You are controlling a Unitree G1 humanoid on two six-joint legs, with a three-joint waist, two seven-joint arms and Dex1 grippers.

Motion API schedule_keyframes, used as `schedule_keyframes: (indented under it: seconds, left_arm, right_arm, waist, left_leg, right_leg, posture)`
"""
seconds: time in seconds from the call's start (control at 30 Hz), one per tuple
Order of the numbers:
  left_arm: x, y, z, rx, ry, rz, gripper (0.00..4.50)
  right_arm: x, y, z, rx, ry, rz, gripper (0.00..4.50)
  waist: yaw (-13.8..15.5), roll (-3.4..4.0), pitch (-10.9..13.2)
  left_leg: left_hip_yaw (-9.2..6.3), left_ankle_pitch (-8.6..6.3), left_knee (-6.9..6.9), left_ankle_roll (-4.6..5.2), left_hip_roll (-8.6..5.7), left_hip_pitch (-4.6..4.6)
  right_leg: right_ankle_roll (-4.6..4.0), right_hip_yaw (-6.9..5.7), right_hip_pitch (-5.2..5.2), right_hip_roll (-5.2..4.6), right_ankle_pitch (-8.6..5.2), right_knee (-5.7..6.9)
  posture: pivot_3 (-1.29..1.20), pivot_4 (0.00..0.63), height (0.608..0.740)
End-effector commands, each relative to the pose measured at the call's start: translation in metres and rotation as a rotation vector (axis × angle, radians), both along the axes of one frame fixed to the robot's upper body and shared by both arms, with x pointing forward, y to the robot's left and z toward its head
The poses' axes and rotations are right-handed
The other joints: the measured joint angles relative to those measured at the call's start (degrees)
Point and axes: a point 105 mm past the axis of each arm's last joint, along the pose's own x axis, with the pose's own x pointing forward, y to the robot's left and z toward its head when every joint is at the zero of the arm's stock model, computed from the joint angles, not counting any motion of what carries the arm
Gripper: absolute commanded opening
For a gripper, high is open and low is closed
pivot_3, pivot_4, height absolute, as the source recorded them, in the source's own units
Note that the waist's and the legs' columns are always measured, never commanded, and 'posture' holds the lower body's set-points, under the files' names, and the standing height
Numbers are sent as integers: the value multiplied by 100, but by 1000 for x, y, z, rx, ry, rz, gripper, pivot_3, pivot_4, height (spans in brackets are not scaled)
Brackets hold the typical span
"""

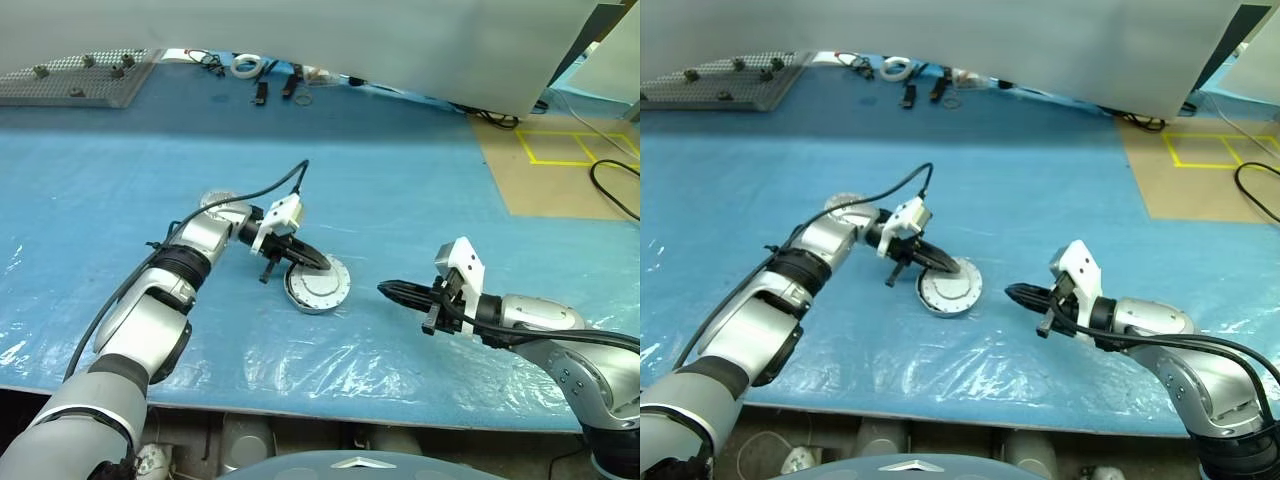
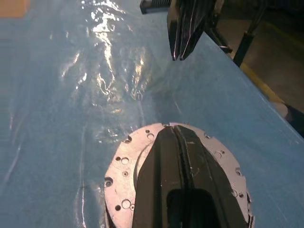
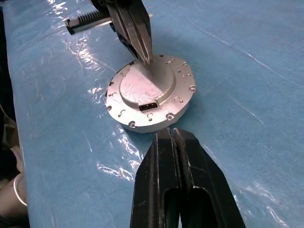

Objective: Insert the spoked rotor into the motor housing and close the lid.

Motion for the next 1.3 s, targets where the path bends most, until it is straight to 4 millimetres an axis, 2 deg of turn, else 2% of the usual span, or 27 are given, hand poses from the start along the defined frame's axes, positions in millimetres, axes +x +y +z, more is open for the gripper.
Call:
schedule_keyframes:
  seconds: [0.03, 0.17, 0.33, 0.57, 0.77, 0.9, 1.1, 1.23, 1.3]
  left_arm:
    - [-1, 11, 32, -92, -54, 13, 24]
    - [-13, 32, 40, -106, -52, 36, 24]
    - [-30, 61, 28, -81, -35, 155, 24]
    - [-51, 74, 15, -137, 35, 359, 24]
    - [-60, 75, -1, -175, 67, 494, 24]
    - [-60, 78, -6, -227, 87, 581, 24]
    - [-68, 92, -28, -233, 118, 683, 24]
    - [-76, 97, -29, -275, 165, 697, 24]
    - [-78, 100, -31, -255, 143, 699, 0]
  right_arm:
    - [0, 1, 5, 2, -37, 36, 0]
    - [1, 3, 8, 2, -50, 55, 0]
    - [6, 17, 23, 7, -100, 103, 0]
    - [17, 35, 45, 13, -137, 196, 0]
    - [28, 35, 43, 3, -119, 259, 0]
    - [33, 34, 33, -4, -119, 268, 0]
    - [34, 35, 15, -18, -108, 296, 0]
    - [38, 37, 8, -36, -110, 327, 0]
    - [41, 37, 8, -38, -123, 331, 417]
  waist:
    - [-5, 1, 0]
    - [-65, 5, -1]
    - [-65, 11, 0]
    - [-45, 16, 2]
    - [-65, 17, 2]
    - [-61, 17, 2]
    - [-92, 17, 1]
    - [-139, 17, 1]
    - [-158, 16, 1]
  left_leg:
    - [0, 0, -1, 0, 0, -1]
    - [4, 0, -5, -1, 3, 2]
    - [7, 0, -5, -1, 5, 8]
    - [7, 0, 2, 0, 11, 12]
    - [9, 0, 2, 0, 15, 11]
    - [10, 0, 3, 1, 15, 10]
    - [13, 0, 6, 2, 16, 10]
    - [12, 0, 11, 3, 18, 11]
    - [13, 0, 16, 4, 16, 11]
  right_leg:
    - [0, 0, 0, 0, 0, 0]
    - [-1, 1, 0, 5, 0, -1]
    - [-1, 1, -1, 4, -1, 0]
    - [-3, -6, -3, 2, -2, 4]
    - [-4, -5, -5, 5, -2, 4]
    - [-4, -4, -5, 5, -2, 5]
    - [-5, -2, -6, 5, -3, 6]
    - [-15, -3, -6, 5, -9, 10]
    - [-25, -2, -6, 4, -14, 10]
  posture:
    - [0, 150, 740]
    - [0, 150, 740]
    - [0, 150, 740]
    - [0, 150, 740]
    - [0, 150, 740]
    - [0, 150, 740]
    - [0, 150, 740]
    - [0, 150, 740]
    - [0, 150, 740]
